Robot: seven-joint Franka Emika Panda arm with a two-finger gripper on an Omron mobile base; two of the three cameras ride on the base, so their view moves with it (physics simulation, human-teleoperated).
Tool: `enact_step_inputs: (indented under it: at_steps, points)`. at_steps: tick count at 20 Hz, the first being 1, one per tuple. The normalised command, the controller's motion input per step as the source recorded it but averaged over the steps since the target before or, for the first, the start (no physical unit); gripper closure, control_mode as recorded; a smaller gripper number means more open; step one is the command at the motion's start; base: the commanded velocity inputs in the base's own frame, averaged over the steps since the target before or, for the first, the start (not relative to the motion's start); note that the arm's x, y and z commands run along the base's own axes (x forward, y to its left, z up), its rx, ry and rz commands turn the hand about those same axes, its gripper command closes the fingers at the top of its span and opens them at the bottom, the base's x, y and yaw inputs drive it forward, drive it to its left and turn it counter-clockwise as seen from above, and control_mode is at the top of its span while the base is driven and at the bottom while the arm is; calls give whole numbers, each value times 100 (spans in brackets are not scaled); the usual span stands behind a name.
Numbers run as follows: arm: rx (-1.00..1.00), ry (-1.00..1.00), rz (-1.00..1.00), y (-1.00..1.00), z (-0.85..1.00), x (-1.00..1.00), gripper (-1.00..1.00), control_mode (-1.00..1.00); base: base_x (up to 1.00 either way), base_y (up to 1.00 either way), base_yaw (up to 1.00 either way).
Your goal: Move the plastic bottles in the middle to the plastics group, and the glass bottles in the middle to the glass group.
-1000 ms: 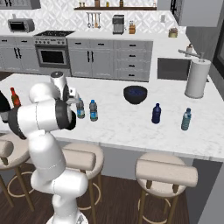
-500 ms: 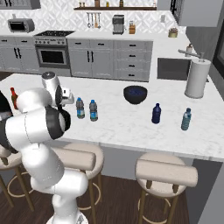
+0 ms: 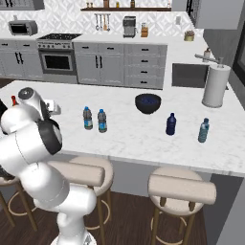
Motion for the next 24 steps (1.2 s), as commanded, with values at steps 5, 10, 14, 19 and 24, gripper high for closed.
enact_step_inputs:
  at_steps: [5, 10, 14, 19, 24]
  points:
    - [7, 6, 4, 89, 25, 0, 100, -100, 0, 0, 0]
    - [4, 0, 4, 83, 3, 2, 100, -100, 0, 0, 0]
    - [2, -7, 2, 38, -8, 23, 100, -100, 0, 0, 0]
    - [1, -3, 0, 27, -13, 40, 100, -100, 0, 0, 0]
    - [9, 6, 0, 35, -28, 24, 100, -100, 0, 0, 0]
